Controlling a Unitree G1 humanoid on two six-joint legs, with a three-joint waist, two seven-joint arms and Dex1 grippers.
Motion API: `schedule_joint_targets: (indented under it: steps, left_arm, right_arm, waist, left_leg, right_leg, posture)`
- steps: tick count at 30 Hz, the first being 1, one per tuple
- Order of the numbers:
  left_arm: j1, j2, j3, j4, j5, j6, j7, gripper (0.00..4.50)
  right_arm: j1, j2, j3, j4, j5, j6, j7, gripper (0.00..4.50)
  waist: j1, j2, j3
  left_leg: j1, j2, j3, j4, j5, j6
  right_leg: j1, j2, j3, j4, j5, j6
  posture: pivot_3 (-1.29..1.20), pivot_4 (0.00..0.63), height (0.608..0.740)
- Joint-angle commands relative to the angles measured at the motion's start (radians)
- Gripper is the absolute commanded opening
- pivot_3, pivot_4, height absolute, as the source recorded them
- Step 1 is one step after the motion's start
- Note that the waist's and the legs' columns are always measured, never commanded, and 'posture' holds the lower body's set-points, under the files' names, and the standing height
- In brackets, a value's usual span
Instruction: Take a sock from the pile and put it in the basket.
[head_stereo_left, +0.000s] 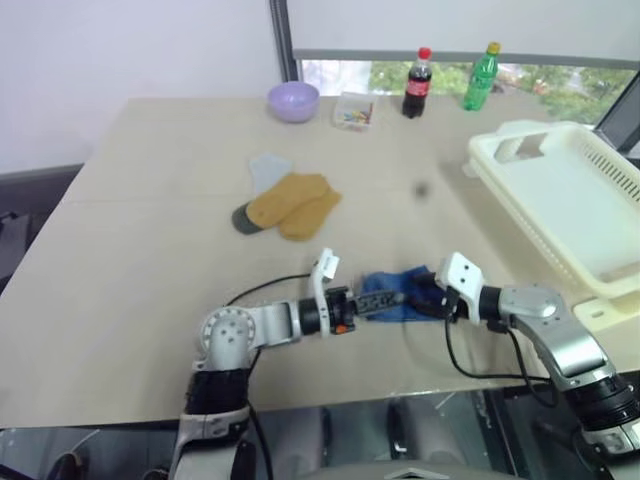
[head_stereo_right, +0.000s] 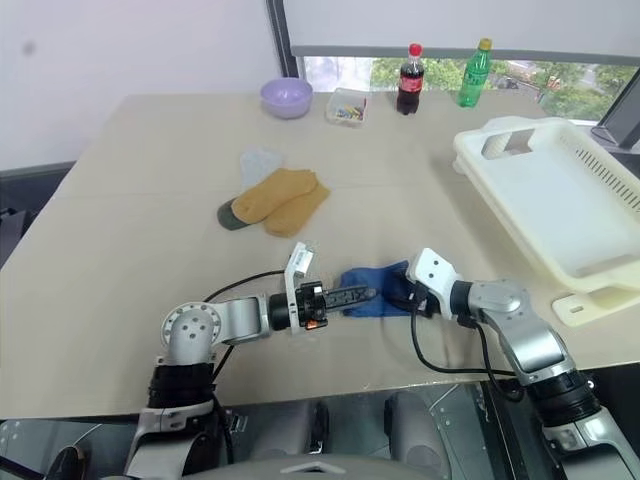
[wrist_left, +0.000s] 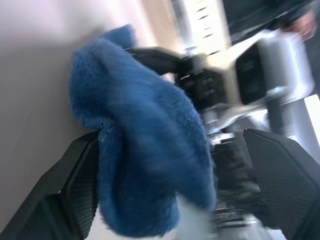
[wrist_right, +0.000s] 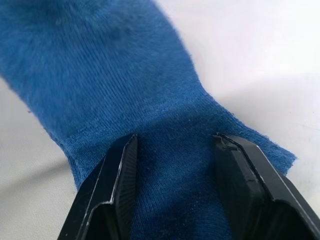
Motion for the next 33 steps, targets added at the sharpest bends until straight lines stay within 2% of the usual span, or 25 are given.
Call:
schedule_joint_targets:
  steps: [1, 5, 10, 16, 20, 24, 27, 29, 30, 33]
  left_arm:
    - [-0.016, -0.014, 0.03, -0.009, -0.075, 0.013, 0.005, 4.48]
    - [-0.014, -0.034, 0.023, -0.025, -0.109, 0.009, 0.006, 4.48]
    - [-0.006, -0.033, -0.036, -0.023, -0.084, 0.004, -0.007, 4.48]
    - [-0.037, -0.039, -0.098, 0.007, -0.029, -0.055, -0.052, 4.48]
    - [-0.077, -0.05, -0.156, 0.06, 0.041, -0.118, -0.108, 4.48]
    - [-0.087, -0.047, -0.223, 0.087, 0.114, -0.175, -0.172, 4.48]
    - [-0.088, -0.043, -0.281, 0.103, 0.186, -0.233, -0.214, 4.5]
    - [-0.092, -0.046, -0.292, 0.117, 0.21, -0.252, -0.228, 4.5]
    - [-0.098, -0.046, -0.297, 0.126, 0.231, -0.277, -0.238, 4.5]
    - [-0.113, -0.041, -0.317, 0.154, 0.281, -0.316, -0.264, 4.5]
  right_arm:
    - [0.024, -0.015, 0.016, 0.021, -0.028, 0.034, -0.004, 2.43]
    - [0.022, -0.013, 0.018, 0.015, -0.028, 0.041, -0.008, 2.43]
    - [0.019, -0.016, 0.01, -0.003, -0.025, 0.056, -0.011, 2.43]
    - [0.028, -0.026, -0.01, -0.053, -0.016, 0.081, -0.02, 2.43]
    - [0.072, -0.049, -0.025, -0.156, -0.004, 0.117, -0.028, 2.43]
    - [0.088, -0.042, -0.045, -0.198, -0.037, 0.096, -0.092, 2.43]
    - [0.106, -0.046, -0.059, -0.232, -0.043, 0.096, -0.114, 3.3]
    - [0.119, -0.048, -0.069, -0.253, -0.039, 0.105, -0.122, 4.28]
    - [0.132, -0.05, -0.08, -0.269, -0.048, 0.098, -0.138, 4.45]
    - [0.186, -0.06, -0.131, -0.342, -0.056, 0.111, -0.18, 4.45]
  waist:
    - [0.0, 0.0, 0.0]
    - [0.0, 0.0, 0.0]
    - [0.0, 0.0, 0.0]
    - [0.002, 0.0, 0.0]
    - [0.005, 0.0, 0.001]
    - [0.008, 0.0, 0.001]
    - [0.009, 0.0, 0.001]
    - [0.01, 0.0, 0.001]
    - [0.012, 0.0, 0.001]
    - [0.021, 0.001, 0.001]
  left_leg:
    - [0.0, 0.0, 0.0, 0.0, 0.0, 0.0]
    - [-0.001, 0.0, 0.001, -0.001, 0.0, 0.0]
    - [-0.001, -0.001, 0.0, -0.003, 0.0, 0.0]
    - [-0.001, -0.001, 0.0, -0.006, 0.0, 0.0]
    - [-0.003, -0.002, 0.001, -0.008, 0.0, 0.0]
    - [-0.011, -0.002, 0.0, -0.009, 0.0, 0.0]
    - [-0.015, -0.003, 0.0, -0.009, 0.0, 0.0]
    - [-0.015, -0.003, 0.0, -0.009, 0.0, 0.0]
    - [-0.015, -0.003, 0.0, -0.009, 0.0, 0.0]
    - [-0.015, -0.003, -0.001, -0.009, 0.0, 0.0]
  right_leg:
    - [0.0, 0.0, 0.0, 0.0, 0.0, 0.0]
    - [0.0, -0.001, 0.0, -0.004, 0.0, 0.0]
    - [0.0, -0.001, 0.0, -0.005, 0.0, 0.0]
    - [0.0, -0.001, 0.0, -0.008, 0.0, 0.0]
    - [-0.001, -0.002, 0.0, -0.01, 0.0, 0.0]
    - [-0.007, -0.002, -0.001, -0.012, 0.003, -0.004]
    - [-0.011, -0.002, 0.0, -0.012, 0.003, -0.004]
    - [-0.011, -0.002, -0.001, -0.012, 0.003, -0.004]
    - [-0.011, -0.002, -0.001, -0.012, 0.003, -0.004]
    - [-0.011, -0.002, -0.001, -0.012, 0.002, -0.004]
  posture:
    - [0.0, 0.15, 0.74]
    - [0.0, 0.15, 0.74]
    - [0.0, 0.15, 0.74]
    - [0.0, 0.15, 0.74]
    - [0.0, 0.15, 0.74]
    - [0.0, 0.15, 0.74]
    - [0.0, 0.15, 0.74]
    - [0.0, 0.15, 0.74]
    - [0.0, 0.15, 0.74]
    - [0.0, 0.15, 0.74]
